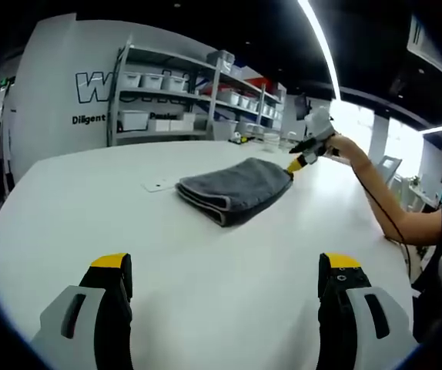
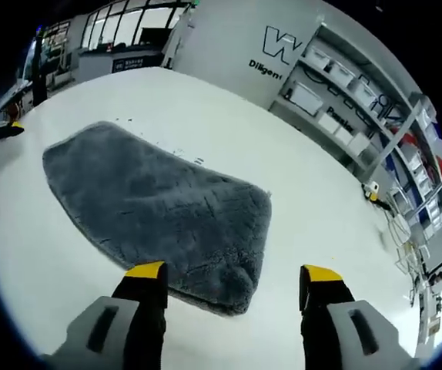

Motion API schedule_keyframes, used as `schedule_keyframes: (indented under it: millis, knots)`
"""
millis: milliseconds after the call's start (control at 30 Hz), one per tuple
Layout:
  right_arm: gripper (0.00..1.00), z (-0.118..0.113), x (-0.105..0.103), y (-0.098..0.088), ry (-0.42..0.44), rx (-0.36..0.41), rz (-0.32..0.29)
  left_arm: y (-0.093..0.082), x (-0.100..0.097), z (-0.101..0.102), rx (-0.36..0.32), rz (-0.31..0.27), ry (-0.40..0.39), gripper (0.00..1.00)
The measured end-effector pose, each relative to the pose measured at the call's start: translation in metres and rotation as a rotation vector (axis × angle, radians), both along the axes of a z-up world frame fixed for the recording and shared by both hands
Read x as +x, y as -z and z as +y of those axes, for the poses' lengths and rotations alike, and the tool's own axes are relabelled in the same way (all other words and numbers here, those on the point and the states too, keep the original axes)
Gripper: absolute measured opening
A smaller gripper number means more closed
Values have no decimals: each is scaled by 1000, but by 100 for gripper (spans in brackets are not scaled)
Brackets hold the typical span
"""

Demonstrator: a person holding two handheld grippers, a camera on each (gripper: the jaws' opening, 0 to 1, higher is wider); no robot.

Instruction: Open the folded towel by lifting each exposed corner and separating the folded layers until the towel lies flat within the target outline without major curled edges

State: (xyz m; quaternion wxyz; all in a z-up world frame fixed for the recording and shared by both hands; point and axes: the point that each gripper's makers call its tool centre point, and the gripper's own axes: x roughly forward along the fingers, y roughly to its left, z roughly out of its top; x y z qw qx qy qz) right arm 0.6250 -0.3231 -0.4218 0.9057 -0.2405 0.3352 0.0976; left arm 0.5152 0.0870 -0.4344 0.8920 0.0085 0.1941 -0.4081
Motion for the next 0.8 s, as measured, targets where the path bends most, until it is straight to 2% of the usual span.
schedule_keyframes:
  millis: [67, 167, 333, 467, 567, 800]
  knots:
    - [76, 2, 2, -7, 3, 25, -35, -3, 0, 1, -6, -10, -3, 99]
    - [85, 14, -1, -18, -29, 120, -75, -5, -1, 0, -13, -13, 2, 99]
    - [99, 12, -14, -27, -34, 199, -65, -3, -1, -1, -7, -9, 4, 99]
    - [99, 7, -23, -31, -40, 212, -70, -3, 0, -1, -7, -8, 4, 99]
    - [99, 2, -39, -31, -42, 234, -58, -5, 0, 0, -11, -13, 2, 99]
    - [99, -1, -65, -40, -56, 300, -103, -2, 0, -1, -5, -7, 2, 99]
